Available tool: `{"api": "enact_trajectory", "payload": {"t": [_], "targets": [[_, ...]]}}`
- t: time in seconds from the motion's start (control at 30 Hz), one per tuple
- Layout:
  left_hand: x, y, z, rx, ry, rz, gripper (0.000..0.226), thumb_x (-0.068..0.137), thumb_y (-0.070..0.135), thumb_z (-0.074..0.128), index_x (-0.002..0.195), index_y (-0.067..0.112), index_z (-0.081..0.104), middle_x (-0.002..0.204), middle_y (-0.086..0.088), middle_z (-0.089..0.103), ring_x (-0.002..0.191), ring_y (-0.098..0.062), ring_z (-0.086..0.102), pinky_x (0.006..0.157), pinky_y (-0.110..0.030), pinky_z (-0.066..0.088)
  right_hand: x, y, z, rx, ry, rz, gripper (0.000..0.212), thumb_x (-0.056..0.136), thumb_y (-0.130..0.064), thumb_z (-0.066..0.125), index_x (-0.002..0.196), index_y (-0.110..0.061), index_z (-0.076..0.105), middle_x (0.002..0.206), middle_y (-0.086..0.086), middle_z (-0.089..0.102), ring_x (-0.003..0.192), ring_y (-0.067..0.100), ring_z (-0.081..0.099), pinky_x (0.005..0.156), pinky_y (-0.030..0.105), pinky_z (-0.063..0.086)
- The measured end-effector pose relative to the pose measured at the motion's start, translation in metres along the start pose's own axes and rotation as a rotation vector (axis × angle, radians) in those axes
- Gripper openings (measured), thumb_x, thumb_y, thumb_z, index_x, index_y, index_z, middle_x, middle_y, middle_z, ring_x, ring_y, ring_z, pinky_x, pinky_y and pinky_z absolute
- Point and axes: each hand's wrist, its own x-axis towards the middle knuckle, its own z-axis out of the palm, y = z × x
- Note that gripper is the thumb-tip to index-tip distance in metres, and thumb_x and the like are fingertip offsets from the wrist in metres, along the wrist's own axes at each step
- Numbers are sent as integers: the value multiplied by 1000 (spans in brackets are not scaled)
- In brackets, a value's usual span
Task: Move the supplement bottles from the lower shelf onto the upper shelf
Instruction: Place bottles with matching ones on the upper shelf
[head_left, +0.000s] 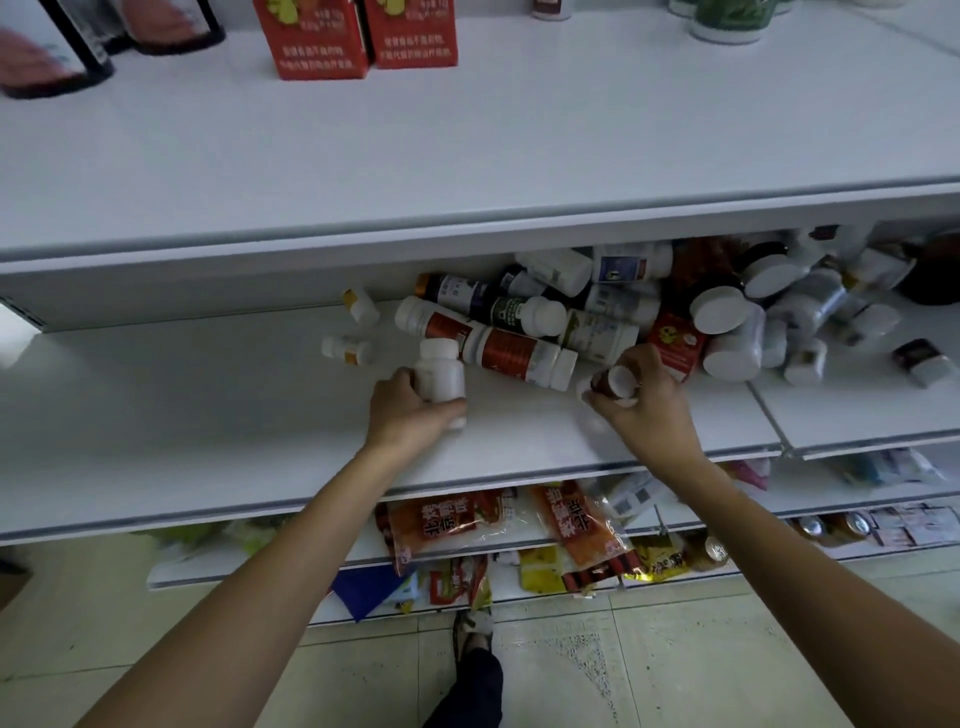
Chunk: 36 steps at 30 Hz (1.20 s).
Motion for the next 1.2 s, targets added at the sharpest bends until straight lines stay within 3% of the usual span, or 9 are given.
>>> {"api": "enact_trajectory", "payload": {"t": [0.13,0.33,0.43,0.53,0.7,0.87,1.0,1.07,1.2], "targets": [[-42,12,-5,-53,62,179,50,68,15,78,103,16,41,82,10,48,69,-3,48,52,-15,34,-15,-20,-25,28,8,-24,44,73,-23,79,97,-1,50,84,2,54,77,20,52,58,22,31],[-108,31,-17,-196,124,292,63,68,16,81,106,19,30,90,5,50,76,-8,52,53,-12,38,-42,-59,-71,81,-48,-188,46,78,-22,74,122,-19,58,105,-6,54,95,10,53,80,19,41],[-135,42,-24,-222,137,397,61,68,25,82,108,23,36,89,14,48,77,-2,51,56,-8,42,-50,-77,-90,74,-5,-241,35,78,-20,74,112,-18,65,99,0,58,88,13,56,70,7,40],[-158,52,-35,-261,98,414,52,64,38,81,100,22,46,84,10,55,75,-8,56,65,-23,47,-57,-96,-105,118,17,-259,29,82,-23,71,110,-16,67,95,1,57,79,5,52,66,1,36],[-184,78,-65,-479,27,462,20,66,26,59,82,22,48,75,7,53,69,-7,50,61,-16,43,-54,-127,-128,217,-3,-264,20,86,-27,65,106,-22,69,88,-8,58,77,2,52,65,5,35],[-184,112,-91,-333,160,536,41,73,20,78,99,16,46,84,9,58,76,-11,57,70,-26,46,-32,-158,-153,377,-16,-240,10,92,-21,57,99,-21,65,81,-12,63,72,-7,58,64,6,42],[-178,141,-101,-344,152,640,62,66,31,81,110,28,38,89,13,58,79,-7,59,72,-22,48,-14,-171,-167,603,-138,-227,33,99,-15,43,120,-41,46,93,5,58,83,20,62,71,33,57],[-176,152,-105,-328,153,694,69,70,28,80,114,43,30,95,20,56,83,0,60,72,-15,47,-5,-177,-173,611,-195,-266,43,101,-12,35,119,-51,44,87,5,53,82,20,65,68,33,57],[-157,172,-109,-343,80,733,69,80,20,71,123,45,24,98,22,54,88,-5,61,81,-23,50,20,-186,-181,693,-244,-240,33,102,-10,31,119,-27,54,96,4,53,82,17,64,71,33,59]]}}
